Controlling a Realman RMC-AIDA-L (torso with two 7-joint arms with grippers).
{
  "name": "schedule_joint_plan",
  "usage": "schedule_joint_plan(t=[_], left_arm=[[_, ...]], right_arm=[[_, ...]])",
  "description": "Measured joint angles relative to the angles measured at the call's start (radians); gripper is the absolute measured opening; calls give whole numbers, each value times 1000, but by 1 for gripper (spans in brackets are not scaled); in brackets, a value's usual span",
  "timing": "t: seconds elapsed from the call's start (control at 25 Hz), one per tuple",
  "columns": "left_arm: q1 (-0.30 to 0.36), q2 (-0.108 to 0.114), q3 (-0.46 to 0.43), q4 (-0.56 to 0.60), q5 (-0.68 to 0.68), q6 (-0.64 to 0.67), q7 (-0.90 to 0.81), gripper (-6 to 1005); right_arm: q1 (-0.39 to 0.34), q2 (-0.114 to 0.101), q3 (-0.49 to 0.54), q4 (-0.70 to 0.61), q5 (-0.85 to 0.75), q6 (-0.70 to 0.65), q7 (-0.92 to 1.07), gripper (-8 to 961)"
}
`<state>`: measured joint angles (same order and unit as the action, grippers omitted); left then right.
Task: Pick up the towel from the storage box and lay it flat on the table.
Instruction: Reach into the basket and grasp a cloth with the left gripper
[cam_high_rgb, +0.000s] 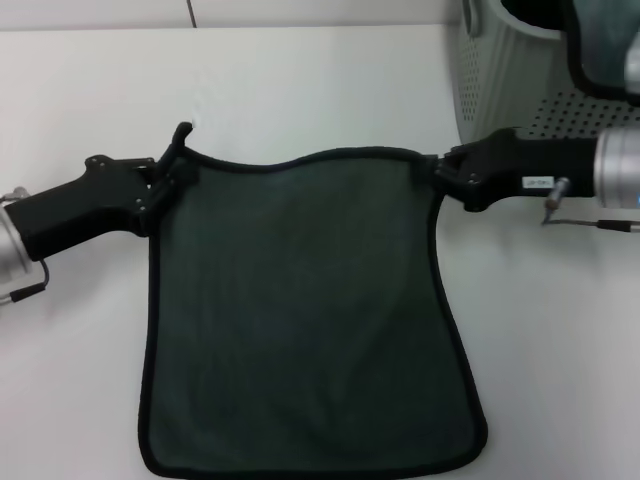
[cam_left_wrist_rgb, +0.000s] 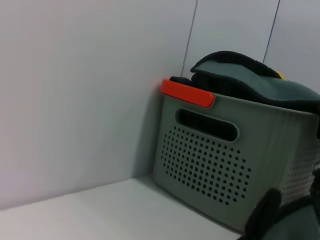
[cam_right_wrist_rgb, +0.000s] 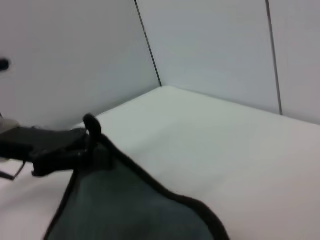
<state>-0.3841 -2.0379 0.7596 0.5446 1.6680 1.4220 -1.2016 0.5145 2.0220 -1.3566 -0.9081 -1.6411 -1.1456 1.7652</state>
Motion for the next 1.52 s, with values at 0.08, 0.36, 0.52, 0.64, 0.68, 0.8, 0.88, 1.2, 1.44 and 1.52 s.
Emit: schedule_joint_plan(t=[0.08, 0.36, 0.52, 0.64, 0.68, 0.8, 0.88, 1.2, 1.44, 1.52], left_arm=[[-6, -6, 0, -3, -6, -10, 20, 12], [-17, -33, 1, -5, -38, -94, 101, 13], [-29, -34, 7, -19, -30, -134, 108, 13], [-32, -31, 9, -31, -28, -151, 111, 14], [-32, -32, 8, -32, -28, -153, 115, 15], [-30, -34, 6, -32, -28, -157, 124, 18], [-30, -34, 5, -32, -28, -159, 126, 22], [-34, -33, 4, -43, -34, -171, 127, 40], [-36, -28, 1, -47, -41, -196, 101, 105], [-36, -26, 1, -47, -41, -194, 100, 141]], right_arm=[[4, 1, -37, 2, -1, 38, -2, 8], [3, 4, -130, -4, -2, 143, 2, 8], [1, 5, -136, -5, 0, 156, -1, 8], [-1, 5, -136, -9, 4, 167, -4, 7], [-1, 5, -136, -9, 4, 172, -6, 7], [6, 4, -135, -10, 4, 185, -9, 7], [11, 3, -135, -10, 2, 190, -9, 7], [19, 2, -135, -10, -1, 191, -9, 8], [20, 0, -134, -5, -2, 185, 9, 22], [20, 1, -136, -5, -3, 186, 9, 29]])
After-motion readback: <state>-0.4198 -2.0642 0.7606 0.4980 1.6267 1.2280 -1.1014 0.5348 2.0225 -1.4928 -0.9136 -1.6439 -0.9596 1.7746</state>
